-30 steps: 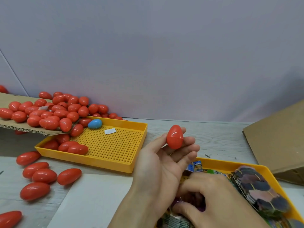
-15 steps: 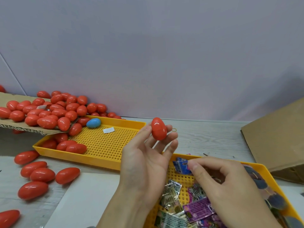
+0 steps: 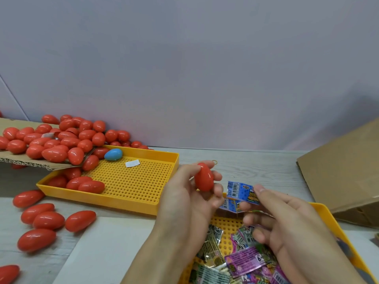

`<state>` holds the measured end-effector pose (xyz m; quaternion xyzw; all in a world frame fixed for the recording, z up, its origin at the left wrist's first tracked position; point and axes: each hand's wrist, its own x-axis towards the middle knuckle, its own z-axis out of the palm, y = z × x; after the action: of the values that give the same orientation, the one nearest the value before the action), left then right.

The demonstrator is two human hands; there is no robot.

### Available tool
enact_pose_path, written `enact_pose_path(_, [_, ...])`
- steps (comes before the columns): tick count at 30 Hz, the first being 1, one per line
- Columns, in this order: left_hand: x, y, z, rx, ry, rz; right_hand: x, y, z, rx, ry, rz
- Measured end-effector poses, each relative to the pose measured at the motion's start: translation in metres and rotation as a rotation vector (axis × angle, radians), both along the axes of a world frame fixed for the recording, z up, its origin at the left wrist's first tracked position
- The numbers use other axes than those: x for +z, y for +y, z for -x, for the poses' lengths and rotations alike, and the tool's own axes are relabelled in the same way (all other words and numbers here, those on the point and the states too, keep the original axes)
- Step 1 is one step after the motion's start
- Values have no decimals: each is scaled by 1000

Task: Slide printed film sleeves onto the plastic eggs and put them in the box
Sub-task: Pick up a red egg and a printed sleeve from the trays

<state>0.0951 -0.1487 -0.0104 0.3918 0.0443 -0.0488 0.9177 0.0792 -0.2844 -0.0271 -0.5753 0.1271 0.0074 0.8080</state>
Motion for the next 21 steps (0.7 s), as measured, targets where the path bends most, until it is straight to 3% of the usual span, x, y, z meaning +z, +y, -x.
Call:
enact_pose_path(10, [-17, -7, 0, 42, -171, -627, 5, 1, 3, 18, -49, -71])
enact_pose_path(17, [-15, -4, 0, 60, -212, -673, 6, -3, 2, 65, -84, -91])
enact_pose_path(21, [-12, -5, 2, 58, -234, -695, -1, -4, 4, 28, -181, 136])
